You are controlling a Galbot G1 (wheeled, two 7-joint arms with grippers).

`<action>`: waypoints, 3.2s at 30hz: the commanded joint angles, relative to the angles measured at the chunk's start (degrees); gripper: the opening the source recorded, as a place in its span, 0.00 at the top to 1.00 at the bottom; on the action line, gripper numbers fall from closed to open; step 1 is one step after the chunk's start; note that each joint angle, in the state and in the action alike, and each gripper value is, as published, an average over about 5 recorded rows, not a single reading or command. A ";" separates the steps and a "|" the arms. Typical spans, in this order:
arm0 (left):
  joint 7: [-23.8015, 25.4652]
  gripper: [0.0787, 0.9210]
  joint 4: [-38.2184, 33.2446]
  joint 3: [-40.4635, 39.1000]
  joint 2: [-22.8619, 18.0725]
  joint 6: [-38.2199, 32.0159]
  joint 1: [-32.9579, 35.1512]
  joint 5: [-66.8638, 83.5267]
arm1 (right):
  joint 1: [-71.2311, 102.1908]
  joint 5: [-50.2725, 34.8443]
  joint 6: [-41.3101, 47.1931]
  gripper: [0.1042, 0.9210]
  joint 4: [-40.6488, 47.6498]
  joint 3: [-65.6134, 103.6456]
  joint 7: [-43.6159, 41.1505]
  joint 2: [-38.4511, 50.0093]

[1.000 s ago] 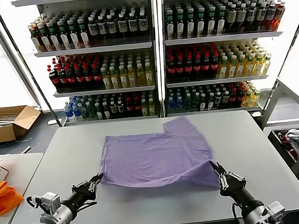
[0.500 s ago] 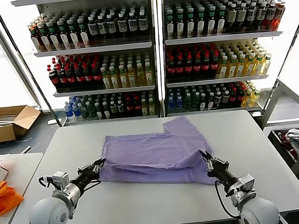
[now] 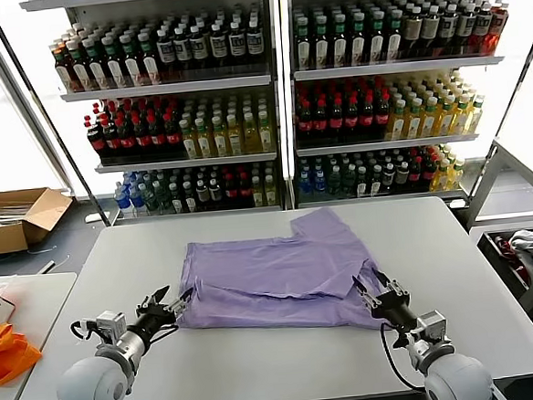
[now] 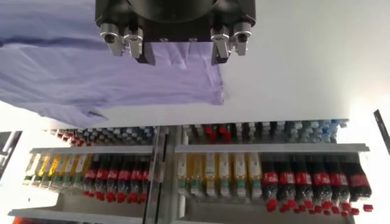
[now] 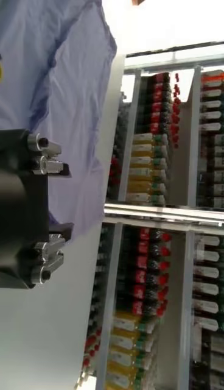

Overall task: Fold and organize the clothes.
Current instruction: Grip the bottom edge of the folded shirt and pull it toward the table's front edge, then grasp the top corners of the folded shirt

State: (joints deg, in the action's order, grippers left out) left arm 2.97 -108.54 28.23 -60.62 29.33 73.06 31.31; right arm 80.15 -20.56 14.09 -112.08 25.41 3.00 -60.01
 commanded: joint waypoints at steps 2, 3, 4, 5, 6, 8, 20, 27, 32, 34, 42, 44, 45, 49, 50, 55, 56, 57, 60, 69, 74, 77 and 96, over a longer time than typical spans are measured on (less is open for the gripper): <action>-0.05 0.19 -0.65 -1.42 -2.89 -0.55 5.12 -4.50 | 11.66 3.00 3.21 0.19 -5.84 6.90 2.46 -1.58; -0.07 0.16 -0.37 -1.56 -3.06 -0.53 4.95 -4.62 | 12.39 2.88 3.39 0.17 -6.27 6.94 2.69 -1.86; -0.07 0.14 -0.04 -1.68 -3.20 -0.54 4.75 -4.79 | 12.93 2.72 3.67 0.15 -6.53 6.85 3.08 -2.16; -0.05 0.13 0.34 -1.79 -3.28 -0.59 4.49 -4.92 | 13.28 2.50 3.93 0.13 -6.60 6.60 3.52 -2.52; -0.03 0.12 0.75 -1.84 -3.34 -0.66 4.21 -5.00 | 13.38 2.32 4.15 0.13 -6.43 6.22 3.94 -2.85; 0.05 0.12 1.59 -1.77 -3.44 -0.88 3.58 -5.14 | 13.15 2.09 4.39 0.12 -5.79 5.03 4.59 -3.53; 0.63 0.38 3.68 -1.26 -3.59 -2.17 2.36 -4.87 | 8.81 1.40 5.05 0.41 -2.43 -1.64 6.43 -6.41; 1.35 0.63 3.43 -0.88 -3.13 -3.11 3.35 -4.74 | 8.74 -0.25 4.95 0.65 -1.92 -1.22 6.13 -6.19; 1.64 0.80 3.05 -0.65 -3.07 -3.37 3.94 -4.70 | 9.14 -0.79 4.30 0.83 -2.38 -0.81 5.08 -5.97; 1.92 0.87 2.66 -0.44 -3.06 -3.59 4.56 -4.73 | 9.65 -0.86 4.06 0.90 -3.16 -0.55 4.47 -5.72; 2.57 0.97 -1.03 2.21 -3.85 -4.70 11.30 -4.92 | 12.98 -0.47 3.50 1.00 -6.67 1.30 3.12 -4.62; 2.57 0.97 -3.10 3.04 -3.88 -4.63 13.37 -4.93 | 14.82 0.04 3.14 1.00 -8.11 2.01 2.52 -4.30; 2.56 0.97 -4.24 3.45 -3.84 -4.58 14.54 -4.94 | 15.87 0.39 2.91 1.00 -8.84 2.41 2.13 -4.14; 2.53 0.97 -9.06 5.54 -3.70 -4.32 19.45 -5.39 | 20.46 2.34 1.77 1.00 -11.34 3.95 0.59 -4.06; 2.53 0.97 -10.18 6.14 -3.79 -4.25 20.68 -5.55 | 21.74 2.77 1.52 1.00 -11.97 4.30 0.35 -4.22; 2.54 0.97 -14.86 9.32 -5.59 -3.37 27.21 -5.59 | 29.06 5.09 0.69 1.00 -16.02 6.83 -1.74 -6.21; 2.61 0.97 -15.78 9.96 -6.13 -3.22 28.51 -5.62 | 30.63 6.01 0.44 1.00 -16.83 7.44 -2.50 -6.89; 2.69 0.97 -16.60 10.60 -6.63 -3.15 29.66 -5.70 | 32.11 6.87 0.09 1.00 -17.56 7.98 -3.13 -7.58; 2.90 0.97 -18.32 12.02 -7.52 -3.08 32.51 -6.13 | 35.15 8.29 -0.91 1.00 -19.04 9.14 -4.06 -8.99; 2.60 0.91 -21.28 14.14 -7.88 0.59 33.26 -5.98 | 34.27 7.99 -1.34 0.97 -18.89 8.98 -3.86 -10.13; 2.36 0.75 -21.92 16.00 -7.58 0.77 32.32 -3.76 | 33.75 5.43 -1.63 0.80 -18.59 10.86 -4.35 -10.81; 2.38 0.65 -22.01 16.90 -7.72 0.69 30.99 -1.82 | 33.35 4.32 -2.27 0.69 -18.22 13.07 -4.92 -10.74; 2.84 0.12 -15.03 14.86 -0.34 2.86 17.16 0.25 | 16.40 -7.36 7.13 0.13 -19.56 18.10 -5.53 -2.30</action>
State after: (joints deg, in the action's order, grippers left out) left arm 5.67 -127.14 43.37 -64.45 31.23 97.41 30.44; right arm 104.77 -21.56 16.42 -131.45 42.05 -2.00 -66.07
